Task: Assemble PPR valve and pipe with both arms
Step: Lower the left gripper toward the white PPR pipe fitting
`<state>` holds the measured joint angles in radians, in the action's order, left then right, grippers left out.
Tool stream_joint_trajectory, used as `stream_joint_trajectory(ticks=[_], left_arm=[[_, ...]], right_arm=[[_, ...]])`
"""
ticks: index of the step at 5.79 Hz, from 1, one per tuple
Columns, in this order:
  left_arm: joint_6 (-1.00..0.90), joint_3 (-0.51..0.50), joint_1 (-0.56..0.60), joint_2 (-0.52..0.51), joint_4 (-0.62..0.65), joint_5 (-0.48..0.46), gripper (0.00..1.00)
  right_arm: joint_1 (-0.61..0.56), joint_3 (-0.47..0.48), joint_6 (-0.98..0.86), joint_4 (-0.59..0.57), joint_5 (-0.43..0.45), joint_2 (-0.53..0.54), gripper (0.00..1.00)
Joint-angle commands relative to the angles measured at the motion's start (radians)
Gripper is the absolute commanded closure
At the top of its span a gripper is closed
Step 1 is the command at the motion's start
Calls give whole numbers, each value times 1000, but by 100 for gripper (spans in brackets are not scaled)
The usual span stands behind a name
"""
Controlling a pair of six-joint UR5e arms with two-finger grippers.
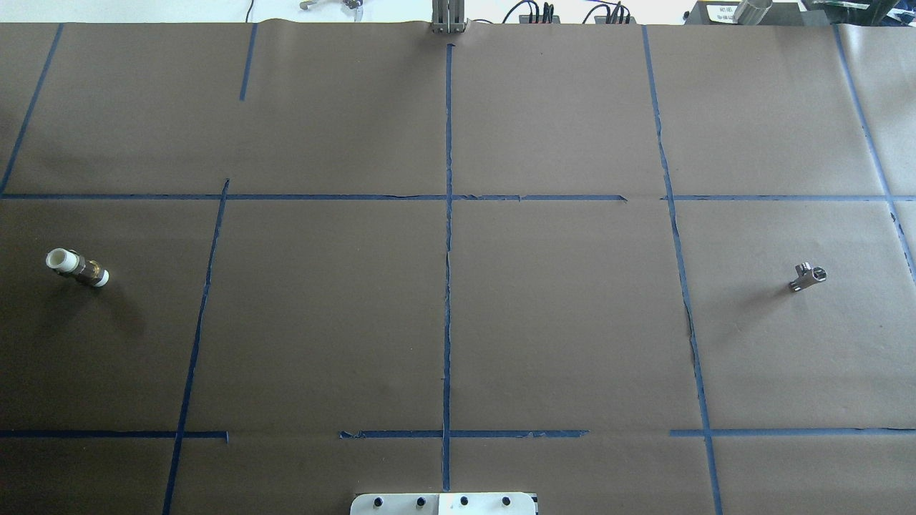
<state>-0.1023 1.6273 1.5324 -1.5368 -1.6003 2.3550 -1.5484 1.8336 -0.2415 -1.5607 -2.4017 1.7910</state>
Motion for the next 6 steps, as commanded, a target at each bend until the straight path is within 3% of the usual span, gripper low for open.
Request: stream_joint_trajectory(ticks=[1, 3, 6], left_arm=[[34, -9, 0, 0, 5, 65, 0], [52, 9, -6, 12, -6, 22, 0], [43, 16, -12, 6, -13, 32, 0]], right_arm=[[2, 6, 2, -27, 39, -27, 0], [4, 6, 2, -27, 42, -22, 0], [4, 3, 2, -29, 16, -19, 0]])
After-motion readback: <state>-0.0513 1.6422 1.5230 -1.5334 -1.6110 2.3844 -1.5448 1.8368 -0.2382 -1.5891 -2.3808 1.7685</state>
